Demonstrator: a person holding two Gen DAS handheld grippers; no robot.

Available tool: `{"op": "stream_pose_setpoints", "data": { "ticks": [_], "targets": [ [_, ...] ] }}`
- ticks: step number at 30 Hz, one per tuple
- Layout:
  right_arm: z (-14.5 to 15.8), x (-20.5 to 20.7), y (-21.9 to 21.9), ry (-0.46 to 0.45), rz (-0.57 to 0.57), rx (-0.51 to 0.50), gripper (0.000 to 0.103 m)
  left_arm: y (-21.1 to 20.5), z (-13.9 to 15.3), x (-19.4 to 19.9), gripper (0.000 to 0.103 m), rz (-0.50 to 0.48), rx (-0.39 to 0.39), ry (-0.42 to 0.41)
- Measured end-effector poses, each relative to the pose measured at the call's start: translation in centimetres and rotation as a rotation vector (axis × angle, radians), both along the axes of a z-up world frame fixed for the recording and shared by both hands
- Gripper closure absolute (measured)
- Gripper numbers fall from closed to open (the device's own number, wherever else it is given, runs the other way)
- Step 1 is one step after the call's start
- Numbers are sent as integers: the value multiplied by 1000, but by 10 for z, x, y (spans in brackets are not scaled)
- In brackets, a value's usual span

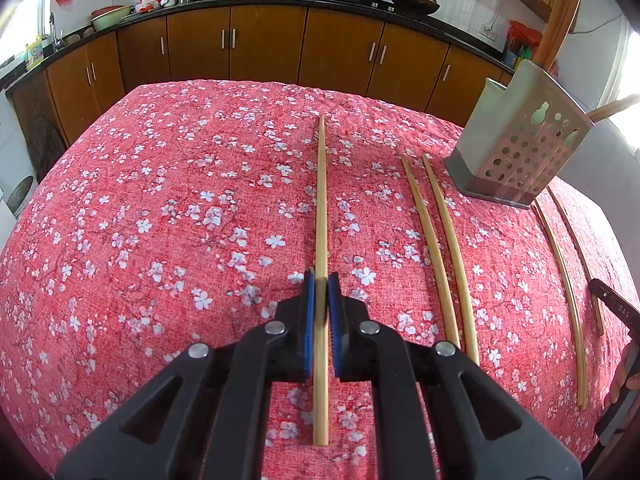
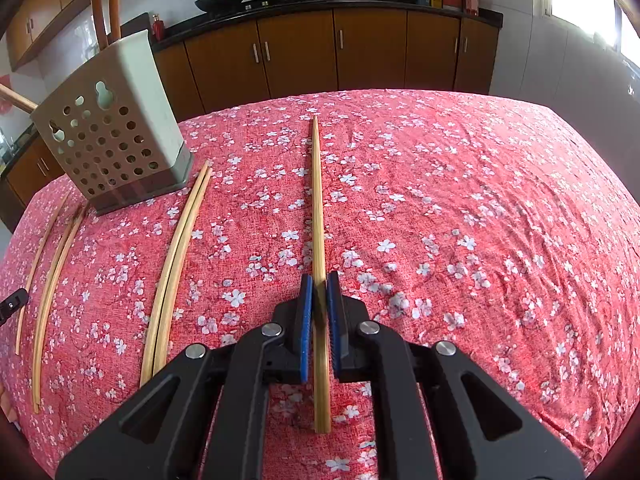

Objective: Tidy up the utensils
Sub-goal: 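Close the left tool on a chopstick while the right tool grasps another chopstick, then lift the left tool's chopstick over the beige holder while the right tool carries its chopstick there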

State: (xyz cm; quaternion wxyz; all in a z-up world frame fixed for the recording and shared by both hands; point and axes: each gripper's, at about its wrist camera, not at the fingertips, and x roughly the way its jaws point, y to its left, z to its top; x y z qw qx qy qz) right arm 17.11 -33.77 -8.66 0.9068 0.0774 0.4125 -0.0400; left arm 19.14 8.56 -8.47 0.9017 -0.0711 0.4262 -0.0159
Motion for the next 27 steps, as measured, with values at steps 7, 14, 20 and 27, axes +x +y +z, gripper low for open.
{"op": "stream_pose_setpoints", "data": {
  "ticks": [7, 14, 20, 27],
  "targets": [
    [0, 0, 0, -1, 0, 1, 94, 0, 0, 0, 93, 0, 1, 0],
    [0, 0, -1, -1, 0, 2, 94, 0, 0, 0, 93, 1, 0, 0],
    [0, 0, -1, -1, 1, 2, 94, 3, 1, -1, 93, 1, -1, 0],
    [1, -7, 0, -2, 5, 6, 94, -6, 1, -9, 93, -11, 42, 2]
  ]
}}
